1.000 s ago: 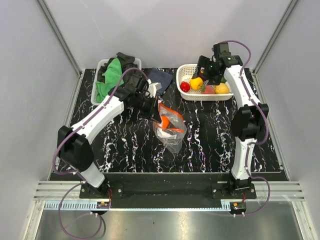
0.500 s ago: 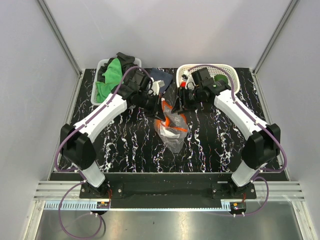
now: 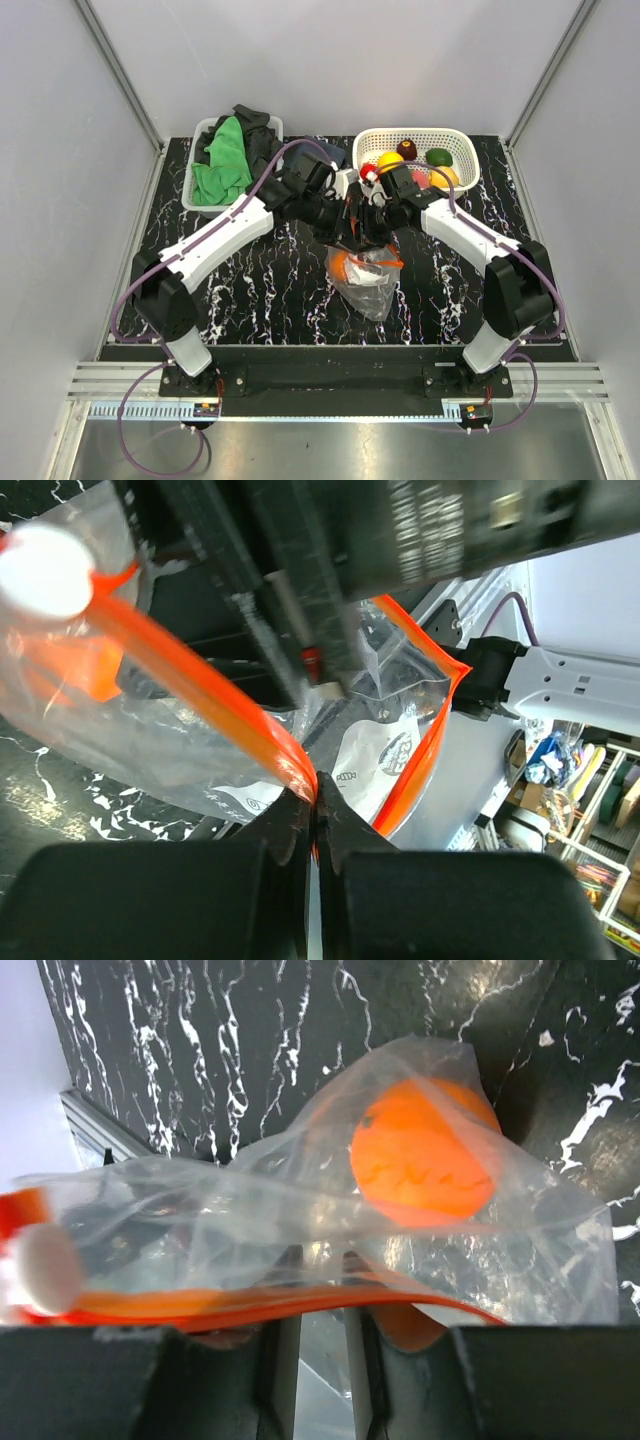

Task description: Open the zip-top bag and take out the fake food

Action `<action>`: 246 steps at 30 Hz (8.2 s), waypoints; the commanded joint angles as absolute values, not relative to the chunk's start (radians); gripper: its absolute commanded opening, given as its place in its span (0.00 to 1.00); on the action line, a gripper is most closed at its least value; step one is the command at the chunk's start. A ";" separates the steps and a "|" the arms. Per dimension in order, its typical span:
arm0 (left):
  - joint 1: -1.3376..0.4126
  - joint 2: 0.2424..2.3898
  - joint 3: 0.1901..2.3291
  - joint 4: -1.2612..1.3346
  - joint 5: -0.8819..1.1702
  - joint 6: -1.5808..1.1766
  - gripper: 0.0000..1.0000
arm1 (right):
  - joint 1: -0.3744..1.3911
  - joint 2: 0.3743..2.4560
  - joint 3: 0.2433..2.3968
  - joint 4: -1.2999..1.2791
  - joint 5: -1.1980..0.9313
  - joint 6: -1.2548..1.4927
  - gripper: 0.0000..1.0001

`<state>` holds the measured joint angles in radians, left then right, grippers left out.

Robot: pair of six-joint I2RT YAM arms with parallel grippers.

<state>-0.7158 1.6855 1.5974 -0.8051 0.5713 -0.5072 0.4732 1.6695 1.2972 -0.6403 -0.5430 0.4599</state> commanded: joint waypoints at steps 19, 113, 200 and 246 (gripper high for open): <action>-0.741 1.755 1.594 -0.670 0.578 -0.606 0.00 | 0.482 1.721 1.051 -0.235 -0.526 0.733 0.58; -0.634 1.671 1.081 -0.512 0.525 -0.594 0.23 | 0.534 1.678 0.920 -0.259 -0.700 0.707 0.23; -0.629 1.420 1.298 -0.721 0.512 -0.246 0.61 | -0.044 2.465 2.638 -0.985 -0.147 0.431 0.22; -0.627 0.924 0.738 0.071 0.496 -0.935 0.99 | 0.247 1.059 0.988 -0.629 -0.416 0.689 0.99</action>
